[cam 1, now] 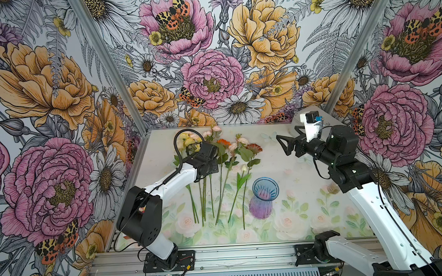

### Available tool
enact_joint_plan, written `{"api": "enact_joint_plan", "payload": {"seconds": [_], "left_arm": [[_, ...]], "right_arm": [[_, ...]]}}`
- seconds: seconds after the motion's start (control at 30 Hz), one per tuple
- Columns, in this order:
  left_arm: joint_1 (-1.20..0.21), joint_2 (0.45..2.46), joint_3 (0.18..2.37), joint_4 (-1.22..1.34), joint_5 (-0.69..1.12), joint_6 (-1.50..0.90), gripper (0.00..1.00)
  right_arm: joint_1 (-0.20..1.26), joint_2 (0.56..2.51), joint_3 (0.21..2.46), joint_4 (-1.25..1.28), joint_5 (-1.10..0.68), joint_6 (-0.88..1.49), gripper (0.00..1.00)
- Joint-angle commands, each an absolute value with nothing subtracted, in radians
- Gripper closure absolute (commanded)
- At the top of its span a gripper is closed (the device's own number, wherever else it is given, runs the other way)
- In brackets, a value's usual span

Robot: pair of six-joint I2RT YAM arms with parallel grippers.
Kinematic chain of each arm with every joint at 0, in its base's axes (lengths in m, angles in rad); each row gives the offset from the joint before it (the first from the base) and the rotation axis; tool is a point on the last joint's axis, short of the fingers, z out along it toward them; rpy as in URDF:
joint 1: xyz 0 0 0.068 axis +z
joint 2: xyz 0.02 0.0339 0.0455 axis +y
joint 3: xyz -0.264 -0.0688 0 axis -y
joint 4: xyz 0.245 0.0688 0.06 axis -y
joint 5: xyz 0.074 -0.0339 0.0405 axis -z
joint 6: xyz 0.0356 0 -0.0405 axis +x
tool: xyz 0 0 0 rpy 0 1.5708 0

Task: Place the pink flowers into the vase
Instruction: Pick up the flower at the center of the board.

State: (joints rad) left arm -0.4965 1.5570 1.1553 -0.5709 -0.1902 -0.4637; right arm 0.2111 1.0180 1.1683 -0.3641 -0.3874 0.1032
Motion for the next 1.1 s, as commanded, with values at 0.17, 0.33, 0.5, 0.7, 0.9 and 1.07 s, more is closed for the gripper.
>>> {"api": "enact_joint_plan", "payload": {"seconds": [0.17, 0.33, 0.5, 0.7, 0.9, 1.07], "left_arm": [[-0.403, 1.375, 1.360, -0.523, 0.072, -0.331, 0.94], [-0.309, 1.341, 1.385, -0.368, 0.317, -0.306, 0.94], [-0.230, 1.373, 1.394, -0.168, 0.579, -0.372, 0.94], [-0.204, 1.417, 1.373, 0.127, 0.740, -0.547, 0.95], [-0.218, 1.445, 1.339, 0.388, 0.821, -0.722, 0.94], [-0.232, 1.458, 1.292, 0.601, 0.835, -0.875, 0.94]], "right_arm": [[0.228, 1.102, 1.277, -0.359, -0.427, 0.222, 0.00], [0.241, 1.198, 1.368, -0.360, -0.520, 0.290, 0.00], [0.304, 1.277, 1.457, -0.359, -0.613, 0.262, 0.01], [0.400, 1.395, 1.568, -0.358, -0.686, 0.229, 0.15], [0.459, 1.504, 1.666, -0.358, -0.721, 0.208, 0.23], [0.484, 1.565, 1.724, -0.356, -0.723, 0.201, 0.25]]}}
